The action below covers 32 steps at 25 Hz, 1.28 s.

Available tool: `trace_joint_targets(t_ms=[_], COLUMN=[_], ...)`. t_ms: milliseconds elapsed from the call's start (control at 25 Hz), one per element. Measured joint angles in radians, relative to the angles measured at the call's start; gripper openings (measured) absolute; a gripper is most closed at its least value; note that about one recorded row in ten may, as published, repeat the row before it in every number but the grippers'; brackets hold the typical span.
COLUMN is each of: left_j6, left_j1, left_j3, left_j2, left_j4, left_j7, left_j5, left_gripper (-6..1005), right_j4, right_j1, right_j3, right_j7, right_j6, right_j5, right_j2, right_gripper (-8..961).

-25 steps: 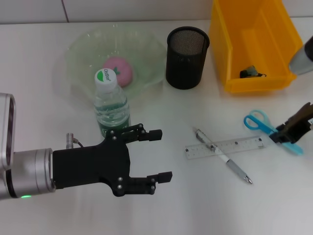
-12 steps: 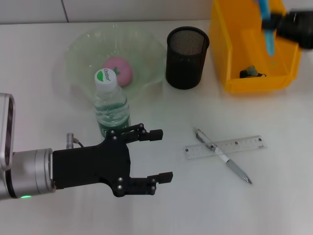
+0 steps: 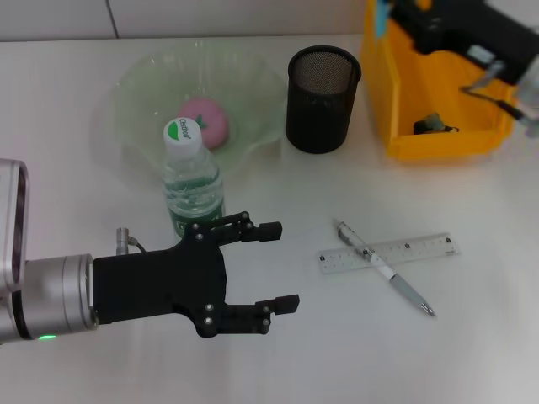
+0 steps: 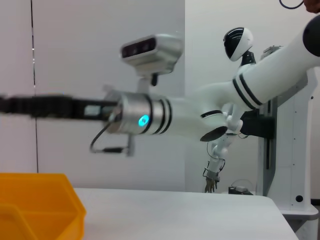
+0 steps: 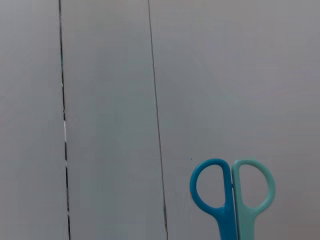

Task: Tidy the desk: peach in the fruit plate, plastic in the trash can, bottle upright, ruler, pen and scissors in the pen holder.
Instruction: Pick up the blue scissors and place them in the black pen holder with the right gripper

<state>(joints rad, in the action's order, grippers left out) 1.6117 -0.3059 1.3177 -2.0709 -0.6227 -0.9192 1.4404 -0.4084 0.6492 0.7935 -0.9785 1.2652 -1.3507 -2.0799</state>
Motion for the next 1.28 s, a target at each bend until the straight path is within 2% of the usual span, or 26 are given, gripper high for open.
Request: trace_joint_targets(t_ms=[40, 200, 400, 1280], left_j6=[0.000, 0.005, 0.006, 0.009], left_j1=[0.000, 0.003, 0.005, 0.010], left_j3=[0.000, 0.003, 0.005, 0.003], left_j2=[0.000, 0.000, 0.000, 0.000], left_j4=[0.000, 0.001, 0.001, 0.012], left_j7=[0.000, 0.004, 0.004, 0.011], left_j5=[0.000, 0.000, 0.000, -0.002], left_gripper=[812, 812, 812, 813], right_j4=[0.000, 0.072, 0.088, 0.147], right_j1=[0.000, 0.084, 0.111, 0.128], right_j3=[0.000, 0.070, 0.137, 0.145], right_j7=[0.000, 0.009, 0.011, 0.025], right_j6=[0.000, -0.154, -0.221, -0.340], right_j5=[0.000, -0.002, 0.001, 0.004], right_j2=[0.000, -0.001, -0.005, -0.007], right_gripper=[251, 257, 264, 296])
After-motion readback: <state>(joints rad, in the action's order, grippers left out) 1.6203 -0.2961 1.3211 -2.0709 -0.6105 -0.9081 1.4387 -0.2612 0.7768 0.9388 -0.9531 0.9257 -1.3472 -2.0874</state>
